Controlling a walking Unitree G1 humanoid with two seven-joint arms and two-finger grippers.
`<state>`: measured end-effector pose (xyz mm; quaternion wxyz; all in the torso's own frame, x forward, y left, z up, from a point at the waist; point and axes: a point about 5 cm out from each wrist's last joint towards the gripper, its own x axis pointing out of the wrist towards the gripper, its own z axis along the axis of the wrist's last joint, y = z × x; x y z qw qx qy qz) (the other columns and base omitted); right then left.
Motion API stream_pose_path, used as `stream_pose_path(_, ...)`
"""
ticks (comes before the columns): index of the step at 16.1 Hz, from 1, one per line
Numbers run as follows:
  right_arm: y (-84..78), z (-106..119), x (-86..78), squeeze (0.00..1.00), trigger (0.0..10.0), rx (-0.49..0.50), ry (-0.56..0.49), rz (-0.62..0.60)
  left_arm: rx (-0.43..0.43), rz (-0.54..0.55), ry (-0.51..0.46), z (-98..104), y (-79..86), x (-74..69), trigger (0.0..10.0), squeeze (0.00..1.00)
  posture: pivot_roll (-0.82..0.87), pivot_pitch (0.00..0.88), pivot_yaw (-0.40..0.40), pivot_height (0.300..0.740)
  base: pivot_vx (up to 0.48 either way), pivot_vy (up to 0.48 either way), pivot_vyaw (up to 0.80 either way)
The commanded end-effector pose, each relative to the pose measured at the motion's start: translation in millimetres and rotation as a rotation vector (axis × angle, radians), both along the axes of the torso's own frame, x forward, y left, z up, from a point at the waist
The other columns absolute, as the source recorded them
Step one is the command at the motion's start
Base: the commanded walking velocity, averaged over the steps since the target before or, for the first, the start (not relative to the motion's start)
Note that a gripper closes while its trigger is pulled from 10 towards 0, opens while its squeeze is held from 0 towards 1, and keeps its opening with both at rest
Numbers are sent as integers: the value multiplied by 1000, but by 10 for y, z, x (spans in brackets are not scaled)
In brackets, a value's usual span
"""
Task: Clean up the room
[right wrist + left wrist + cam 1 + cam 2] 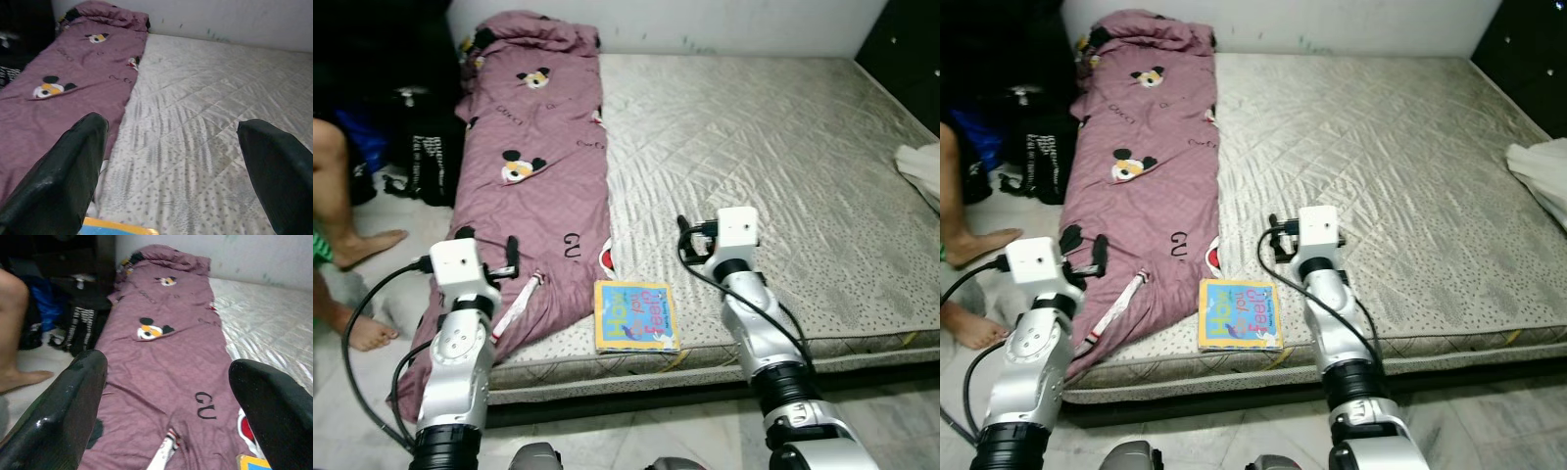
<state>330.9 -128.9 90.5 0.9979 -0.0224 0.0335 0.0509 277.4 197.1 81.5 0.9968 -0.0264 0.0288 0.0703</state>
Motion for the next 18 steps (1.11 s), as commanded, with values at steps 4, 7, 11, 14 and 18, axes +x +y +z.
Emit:
stream_pose_path(4,-71,5,3,0,10000,16,7,-29,-17,7,27,-41,4,-11,10000,0,-64,2,-39,740,0,0,0)
stream_pose_path(7,-71,7,3,0,10000,20,7,-28,-19,10,29,-42,5,-13,10000,0,-64,5,-41,740,0,0,0)
stream_pose_path(11,-69,11,1,0,10000,19,6,-23,-24,18,36,-49,14,-17,10000,0,-66,12,-42,740,0,0,0)
stream_pose_path(14,-68,10,1,0,10000,19,7,-21,-26,21,40,-52,15,-18,10000,0,-66,13,-42,720,0,0,0)
stream_pose_path(18,-65,10,1,0,10000,19,7,-19,-29,24,41,-54,18,-18,10000,0,-66,13,-42,680,0,0,0)
